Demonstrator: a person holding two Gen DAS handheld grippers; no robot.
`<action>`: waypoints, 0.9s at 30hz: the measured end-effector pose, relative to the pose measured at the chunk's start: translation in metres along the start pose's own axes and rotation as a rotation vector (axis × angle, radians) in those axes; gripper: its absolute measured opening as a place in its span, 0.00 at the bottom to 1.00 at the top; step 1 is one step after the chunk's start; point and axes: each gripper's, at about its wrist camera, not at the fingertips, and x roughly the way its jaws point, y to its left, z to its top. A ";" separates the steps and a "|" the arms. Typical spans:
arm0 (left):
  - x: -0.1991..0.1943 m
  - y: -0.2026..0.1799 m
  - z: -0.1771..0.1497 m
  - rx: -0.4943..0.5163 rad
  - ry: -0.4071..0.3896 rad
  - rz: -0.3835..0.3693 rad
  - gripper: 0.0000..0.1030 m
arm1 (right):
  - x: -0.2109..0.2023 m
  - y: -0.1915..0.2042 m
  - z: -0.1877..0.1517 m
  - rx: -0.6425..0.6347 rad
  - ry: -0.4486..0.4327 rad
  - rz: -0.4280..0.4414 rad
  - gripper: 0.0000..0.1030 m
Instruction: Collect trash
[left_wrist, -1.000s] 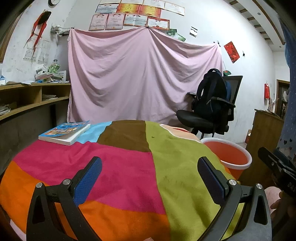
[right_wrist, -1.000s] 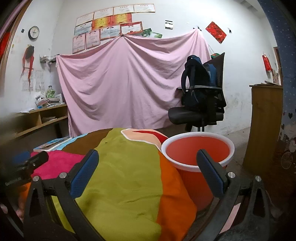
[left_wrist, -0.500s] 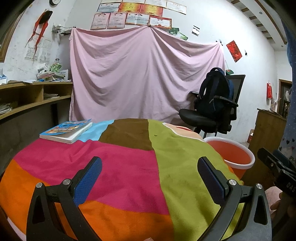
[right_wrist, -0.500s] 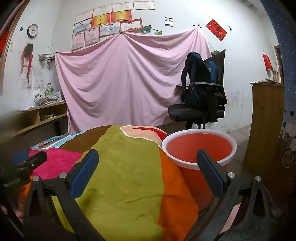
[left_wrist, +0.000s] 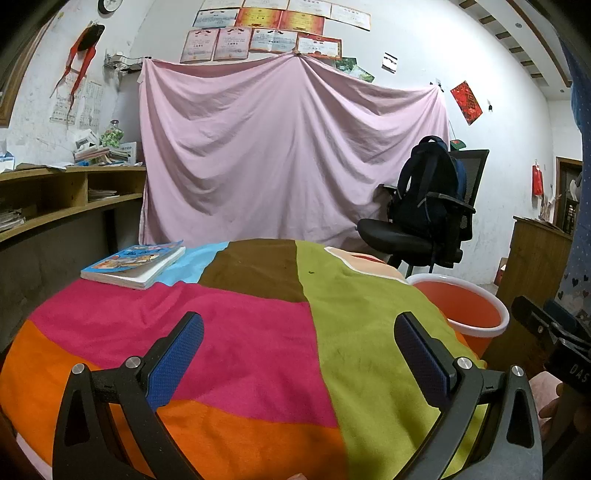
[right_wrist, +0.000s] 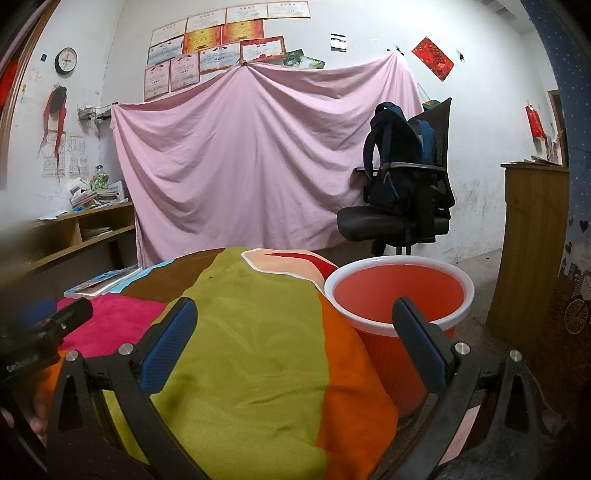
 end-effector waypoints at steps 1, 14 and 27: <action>0.000 0.000 0.000 0.001 0.000 -0.001 0.98 | 0.000 0.000 0.000 0.000 0.000 0.000 1.00; 0.000 0.000 0.001 -0.004 0.005 -0.001 0.98 | 0.000 0.001 -0.001 0.002 0.000 0.001 1.00; 0.000 0.000 0.000 -0.003 0.004 -0.001 0.98 | 0.000 0.001 -0.001 0.001 0.001 0.002 1.00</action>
